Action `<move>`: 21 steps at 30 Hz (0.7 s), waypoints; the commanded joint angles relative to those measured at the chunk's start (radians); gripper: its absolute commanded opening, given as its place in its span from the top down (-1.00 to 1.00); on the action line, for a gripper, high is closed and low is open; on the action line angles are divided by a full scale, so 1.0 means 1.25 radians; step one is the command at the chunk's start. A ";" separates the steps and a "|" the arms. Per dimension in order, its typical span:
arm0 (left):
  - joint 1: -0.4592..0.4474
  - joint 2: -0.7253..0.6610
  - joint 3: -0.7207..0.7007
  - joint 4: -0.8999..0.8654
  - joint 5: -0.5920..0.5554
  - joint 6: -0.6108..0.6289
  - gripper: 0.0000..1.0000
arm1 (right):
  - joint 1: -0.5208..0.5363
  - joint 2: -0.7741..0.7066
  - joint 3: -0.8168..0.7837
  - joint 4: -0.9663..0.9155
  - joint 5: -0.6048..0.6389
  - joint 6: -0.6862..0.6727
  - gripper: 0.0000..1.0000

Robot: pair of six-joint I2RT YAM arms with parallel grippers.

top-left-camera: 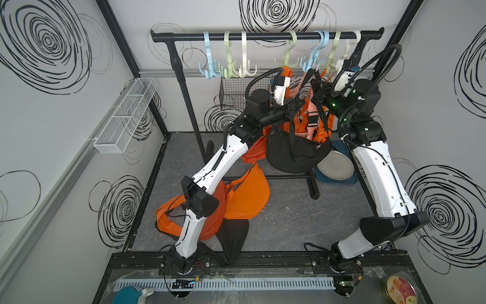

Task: Hang the bag on a hook
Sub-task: Hang the bag on the hook.

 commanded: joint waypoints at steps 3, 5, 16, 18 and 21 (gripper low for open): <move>0.006 -0.007 -0.004 0.014 0.018 0.017 1.00 | -0.005 -0.035 -0.034 -0.003 0.005 0.003 1.00; 0.013 -0.037 -0.048 0.011 0.012 0.032 0.78 | -0.005 -0.040 -0.033 -0.013 -0.001 0.000 0.97; 0.027 -0.223 -0.255 -0.047 -0.033 0.165 -0.99 | -0.007 -0.129 -0.115 -0.005 0.023 -0.018 0.16; 0.012 -0.267 -0.293 -0.043 -0.046 0.211 -0.98 | -0.006 -0.158 -0.136 0.005 0.040 -0.017 0.03; -0.018 -0.334 -0.343 -0.025 -0.051 0.310 -0.99 | -0.006 -0.202 -0.169 0.031 0.062 -0.018 -0.20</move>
